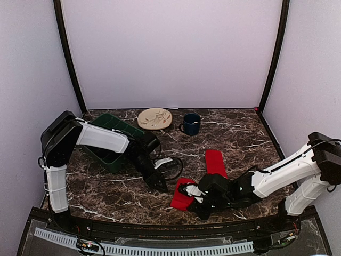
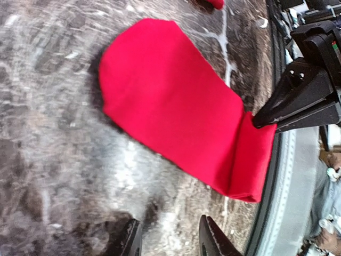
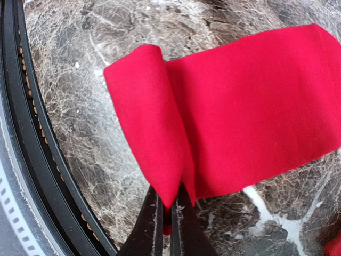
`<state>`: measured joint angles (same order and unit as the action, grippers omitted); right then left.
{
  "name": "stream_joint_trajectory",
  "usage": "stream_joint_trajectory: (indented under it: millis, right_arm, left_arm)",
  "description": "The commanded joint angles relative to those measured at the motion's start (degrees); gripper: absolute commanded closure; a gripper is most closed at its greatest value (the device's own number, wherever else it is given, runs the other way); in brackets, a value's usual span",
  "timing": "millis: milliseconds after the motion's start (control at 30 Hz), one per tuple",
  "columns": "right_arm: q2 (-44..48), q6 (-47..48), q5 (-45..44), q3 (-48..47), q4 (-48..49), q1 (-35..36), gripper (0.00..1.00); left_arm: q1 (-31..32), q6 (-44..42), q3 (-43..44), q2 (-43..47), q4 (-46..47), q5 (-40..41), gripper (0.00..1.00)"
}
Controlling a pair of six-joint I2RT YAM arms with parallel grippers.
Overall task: Roll the socks
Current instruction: Roll the sock at the center of the board.
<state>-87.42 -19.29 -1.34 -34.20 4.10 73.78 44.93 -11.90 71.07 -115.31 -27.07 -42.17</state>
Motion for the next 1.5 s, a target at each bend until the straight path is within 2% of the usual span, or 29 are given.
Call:
stream_joint_trajectory:
  millis: [0,300,500,667,900,1167,1467]
  right_arm:
    - [1.67,-2.33,4.09,1.28,0.94,-2.38,1.0]
    - [-0.12,-2.39,13.5,0.08,0.46,-7.0,1.0]
    - [-0.87,-2.06,19.21,-0.71,-0.07,-8.87,1.0]
    - [-1.62,-1.9,24.33,-1.3,-0.39,-11.35,1.0]
    - [-3.4,-2.64,30.78,-1.68,-0.1,-14.1,1.0]
    - [-6.03,-3.42,35.46,-2.15,0.28,-15.9,1.0]
    - [-7.47,-3.91,39.0,-2.56,0.04,-17.65,1.0]
  left_arm:
    - [-0.34,2.02,-3.75,2.81,3.94,8.3,0.61]
    - [0.66,4.97,-14.73,15.06,19.99,13.14,0.62]
    - [5.58,3.64,-19.47,20.38,25.91,18.14,0.61]
    - [10.96,0.28,-21.59,21.39,27.72,23.87,0.6]
    - [15.09,-3.57,-24.4,23.97,31.59,29.16,0.6]
    - [19.38,-9.3,-24.22,23.15,31.99,31.94,0.58]
    - [21.88,-13.08,-23.74,23.14,32.56,31.61,0.56]
